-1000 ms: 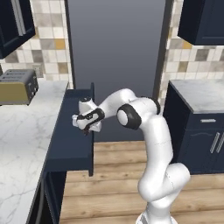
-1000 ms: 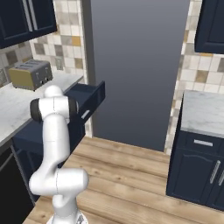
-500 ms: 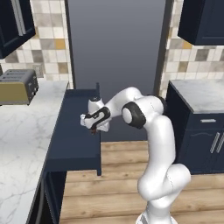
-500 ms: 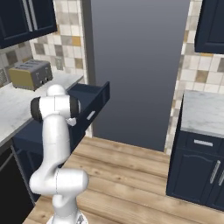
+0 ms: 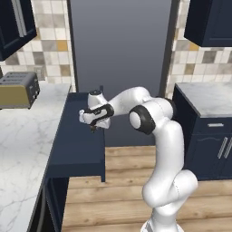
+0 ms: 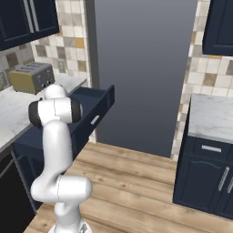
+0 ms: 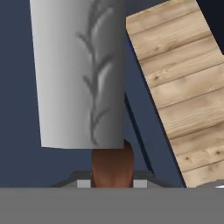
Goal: Pick up the metallic utensils from the counter and place them in the open drawer. Make sure not to pick up any wooden utensils.
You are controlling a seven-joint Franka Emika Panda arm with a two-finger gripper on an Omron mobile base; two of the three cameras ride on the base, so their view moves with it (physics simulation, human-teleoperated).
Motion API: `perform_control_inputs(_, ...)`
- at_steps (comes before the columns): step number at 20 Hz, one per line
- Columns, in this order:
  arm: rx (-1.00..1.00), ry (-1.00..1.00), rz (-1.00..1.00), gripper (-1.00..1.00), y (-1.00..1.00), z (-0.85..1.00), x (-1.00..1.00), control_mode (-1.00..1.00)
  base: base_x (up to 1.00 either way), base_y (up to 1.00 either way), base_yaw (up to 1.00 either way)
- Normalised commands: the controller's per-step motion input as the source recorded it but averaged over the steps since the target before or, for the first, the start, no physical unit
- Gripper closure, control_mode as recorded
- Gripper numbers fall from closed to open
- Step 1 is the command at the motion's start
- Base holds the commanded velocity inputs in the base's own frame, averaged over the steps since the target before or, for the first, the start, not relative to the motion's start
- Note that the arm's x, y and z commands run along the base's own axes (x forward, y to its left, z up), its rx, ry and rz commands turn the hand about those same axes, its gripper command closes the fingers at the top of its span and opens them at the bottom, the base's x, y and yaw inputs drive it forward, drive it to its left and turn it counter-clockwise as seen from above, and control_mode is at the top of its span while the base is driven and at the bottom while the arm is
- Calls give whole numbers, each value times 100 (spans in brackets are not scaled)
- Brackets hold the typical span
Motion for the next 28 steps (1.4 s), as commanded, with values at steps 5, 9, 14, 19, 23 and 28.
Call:
perform_control_inputs(5, 0, 9, 0, 100, 53, -28, 31, -100, 0, 0, 0)
perform_control_inputs(9, -1, 14, 4, 100, 49, -21, 38, -100, 0, 0, 0)
perform_control_inputs(14, -2, 1, 4, 100, 6, -54, 7, -100, 0, 0, 0)
perform_control_inputs(19, 0, -1, 0, 100, 0, -44, -1, -100, 0, 0, 0)
perform_control_inputs(23, 0, -11, 0, 100, -5, -52, -18, -100, 0, 0, 0)
perform_control_inputs(28, -1, -4, 0, 100, -12, -65, -18, -100, 0, 0, 0)
